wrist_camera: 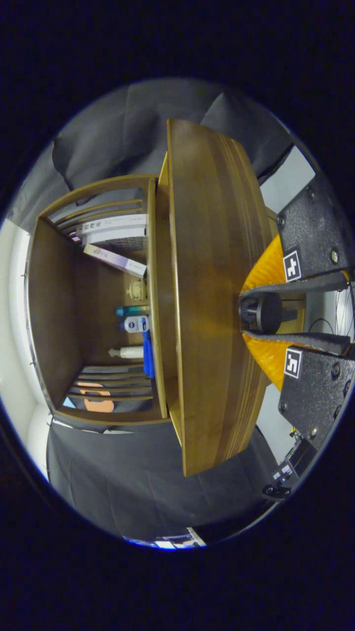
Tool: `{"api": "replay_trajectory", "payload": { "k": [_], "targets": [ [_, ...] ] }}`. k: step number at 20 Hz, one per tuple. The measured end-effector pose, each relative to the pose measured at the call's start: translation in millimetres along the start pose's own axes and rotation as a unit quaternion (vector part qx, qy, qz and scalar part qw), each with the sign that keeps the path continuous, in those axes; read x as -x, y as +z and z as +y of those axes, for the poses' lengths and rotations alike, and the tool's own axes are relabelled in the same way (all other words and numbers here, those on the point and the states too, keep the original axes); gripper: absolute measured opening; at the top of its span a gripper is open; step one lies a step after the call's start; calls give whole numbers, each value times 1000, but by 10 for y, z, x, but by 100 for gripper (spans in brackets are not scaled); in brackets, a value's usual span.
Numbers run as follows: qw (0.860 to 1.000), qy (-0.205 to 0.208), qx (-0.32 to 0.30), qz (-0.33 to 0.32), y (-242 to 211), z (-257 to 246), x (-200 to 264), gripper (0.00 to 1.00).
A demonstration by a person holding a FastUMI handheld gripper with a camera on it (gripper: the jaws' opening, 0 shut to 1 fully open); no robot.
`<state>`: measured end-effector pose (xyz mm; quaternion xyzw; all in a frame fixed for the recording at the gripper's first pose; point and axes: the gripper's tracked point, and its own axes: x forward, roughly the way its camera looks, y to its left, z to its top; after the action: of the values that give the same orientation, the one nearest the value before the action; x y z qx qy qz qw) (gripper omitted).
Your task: Pull open the drawer, take out the items inside it, and place them on the countertop above the cabinet.
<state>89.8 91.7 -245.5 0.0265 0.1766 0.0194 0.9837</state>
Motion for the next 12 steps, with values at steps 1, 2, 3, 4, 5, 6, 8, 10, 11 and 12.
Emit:
{"api": "replay_trajectory", "payload": {
  "k": [1, 2, 3, 4, 5, 6, 8, 10, 11, 12],
  "targets": [
    [1000, 1, -1, 3, -2, 2, 63, 36],
    [1000, 3, -3, 4, -24, 22, 95, 36],
    [1000, 6, -4, 4, -28, 25, 138, 36],
    [1000, 9, -3, 3, -55, 19, 175, 36],
    [1000, 13, 0, 2, -57, 16, 214, 36],
    [1000, 16, 5, 3, -76, 11, 237, 36],
    [1000, 19, 10, 6, -107, 16, 311, 36],
    [1000, 22, 12, 10, -137, 19, 376, 36],
    [1000, 25, 15, 12, -148, 26, 401, 36],
    [999, 28, 18, 13, -164, 41, 433, 36]
  ]
}}
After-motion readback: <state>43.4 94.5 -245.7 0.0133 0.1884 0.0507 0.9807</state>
